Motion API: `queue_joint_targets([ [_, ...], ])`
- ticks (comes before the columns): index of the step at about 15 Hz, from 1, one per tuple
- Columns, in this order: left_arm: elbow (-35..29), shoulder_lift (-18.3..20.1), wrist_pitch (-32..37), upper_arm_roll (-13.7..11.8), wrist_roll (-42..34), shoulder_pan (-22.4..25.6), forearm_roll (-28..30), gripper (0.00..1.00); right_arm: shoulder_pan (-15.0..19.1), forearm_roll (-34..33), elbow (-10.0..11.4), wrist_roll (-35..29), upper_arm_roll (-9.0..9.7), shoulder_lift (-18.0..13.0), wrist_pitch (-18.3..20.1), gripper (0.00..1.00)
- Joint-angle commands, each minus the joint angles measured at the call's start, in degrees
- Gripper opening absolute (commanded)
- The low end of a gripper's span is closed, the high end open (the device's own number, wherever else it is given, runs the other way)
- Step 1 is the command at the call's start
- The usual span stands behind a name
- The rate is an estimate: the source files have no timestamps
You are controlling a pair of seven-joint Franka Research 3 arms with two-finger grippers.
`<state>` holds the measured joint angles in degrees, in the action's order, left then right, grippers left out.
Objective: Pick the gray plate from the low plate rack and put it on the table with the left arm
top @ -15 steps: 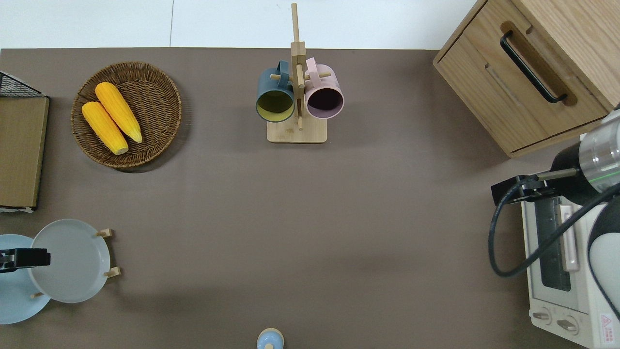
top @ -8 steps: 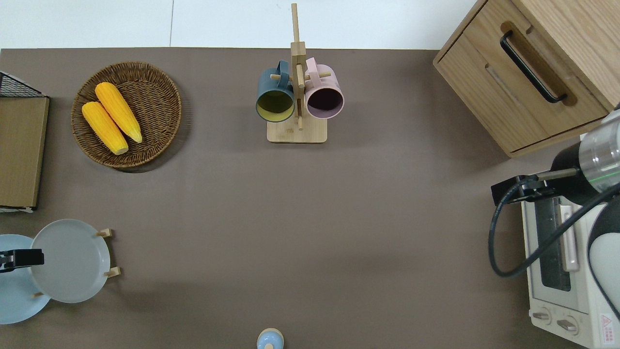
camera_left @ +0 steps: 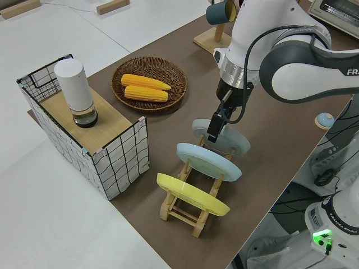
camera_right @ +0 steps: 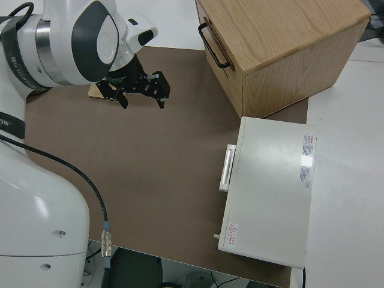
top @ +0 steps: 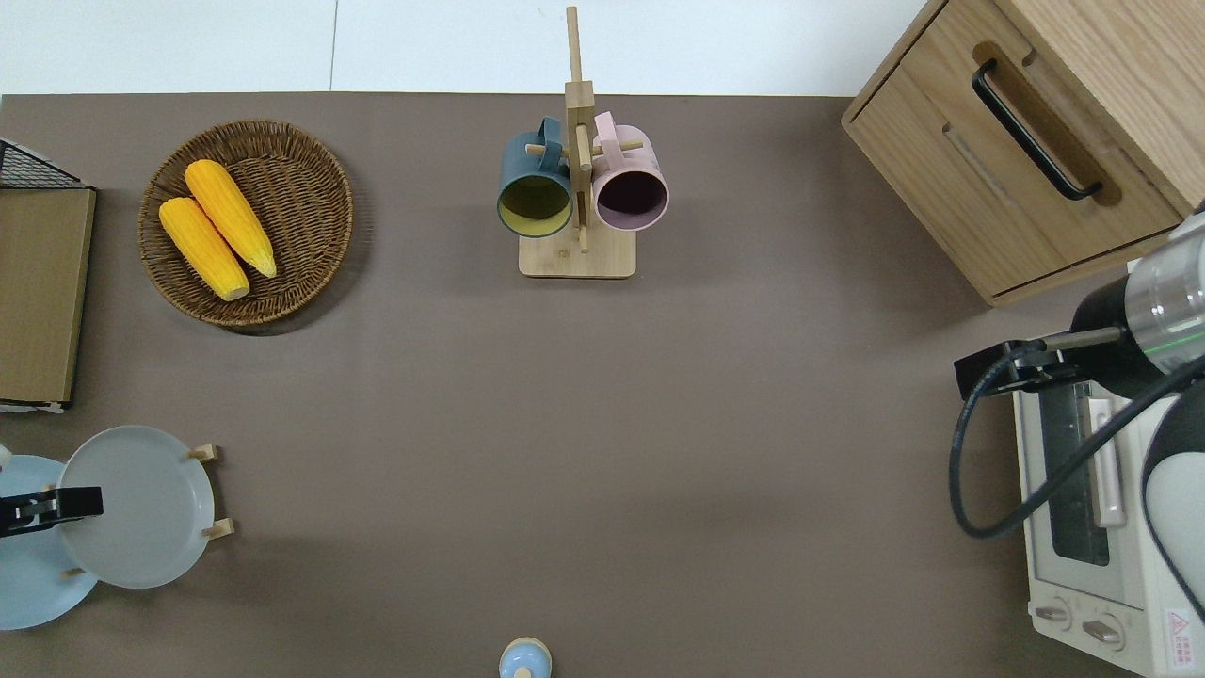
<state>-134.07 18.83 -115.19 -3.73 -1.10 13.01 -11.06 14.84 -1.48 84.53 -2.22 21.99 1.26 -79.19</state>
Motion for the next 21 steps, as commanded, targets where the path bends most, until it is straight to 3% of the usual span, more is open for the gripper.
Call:
queue_joint_targets([
  [1, -1.3, -0.1, -1.9, 1.0, 7.8, -1.1, -4.9, 0.97, 1.3, -0.4, -0.4, -0.7, 1.21, -0.1, 0.6, 0.983],
  [4, -1.4, -0.5, -2.3, 1.1, 8.3, -1.3, -5.7, 0.89, 1.3, -0.4, -0.4, -0.7, 1.13, -0.1, 0.6, 0.983],
  [9, -1.4, -1.8, -3.6, 1.1, 8.4, -1.2, -5.7, 0.66, 1.3, -0.4, -0.4, -0.7, 1.21, -0.1, 0.6, 0.983],
  [16, -1.5, -3.0, -4.7, 1.1, 8.5, -1.3, -5.7, 0.06, 1.3, -0.4, -0.4, -0.7, 1.13, -0.1, 0.7, 0.983],
  [21, -0.8, -2.8, -3.6, 1.2, 8.0, -1.4, -5.7, 0.03, 1.3, -0.4, -0.4, -0.7, 1.21, -0.1, 0.6, 0.983],
])
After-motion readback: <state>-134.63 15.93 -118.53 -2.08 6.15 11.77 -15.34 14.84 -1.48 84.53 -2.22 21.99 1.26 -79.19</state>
